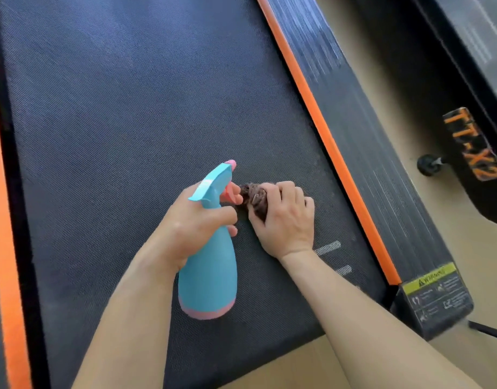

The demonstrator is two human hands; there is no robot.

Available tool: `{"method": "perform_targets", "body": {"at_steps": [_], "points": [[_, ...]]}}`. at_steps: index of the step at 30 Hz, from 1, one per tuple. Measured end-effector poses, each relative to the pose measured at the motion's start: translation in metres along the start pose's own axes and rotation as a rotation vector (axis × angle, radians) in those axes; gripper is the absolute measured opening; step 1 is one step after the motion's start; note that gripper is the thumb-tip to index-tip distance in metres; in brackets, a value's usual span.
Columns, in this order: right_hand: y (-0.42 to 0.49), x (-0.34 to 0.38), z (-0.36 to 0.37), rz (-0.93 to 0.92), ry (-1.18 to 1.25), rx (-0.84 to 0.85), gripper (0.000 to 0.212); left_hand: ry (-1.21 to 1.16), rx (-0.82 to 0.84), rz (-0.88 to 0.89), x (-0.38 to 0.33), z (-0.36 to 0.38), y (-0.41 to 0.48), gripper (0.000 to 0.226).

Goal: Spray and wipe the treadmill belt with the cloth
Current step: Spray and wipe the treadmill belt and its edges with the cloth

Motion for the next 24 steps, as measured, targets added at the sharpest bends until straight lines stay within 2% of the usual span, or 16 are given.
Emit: {"method": "perform_targets", "body": {"at_steps": [5,10,14,22,24], "points": [[-0.003,0.000,-0.008,0.004,-0.003,0.037,0.043,-0.011,0.035,0.029,-0.007,-0.002,-0.012,0.056],[-0.042,-0.049,-0.032,0.192,-0.066,-0.017,0.046,-0.009,-0.012,0.030,-0.015,0.008,-0.006,0.058],[-0.053,-0.058,-0.035,0.165,-0.078,0.013,0.047,0.072,0.029,0.026,-0.020,0.031,0.005,0.051],[-0.054,-0.062,-0.031,0.155,-0.014,-0.032,0.045,0.198,-0.003,-0.009,-0.039,0.065,0.029,0.055],[-0.053,-0.062,-0.030,0.148,-0.005,-0.048,0.044,0.252,0.001,-0.029,-0.040,0.070,0.031,0.048]]}}
Point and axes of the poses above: each hand's wrist, its own y-axis towards the middle knuckle, its own z-axis out of the palm, x = y × z, the point moved 6 cm from there along y, towards the middle knuckle, and after that the axes turned 7 degrees about y, right-handed, at the moved point
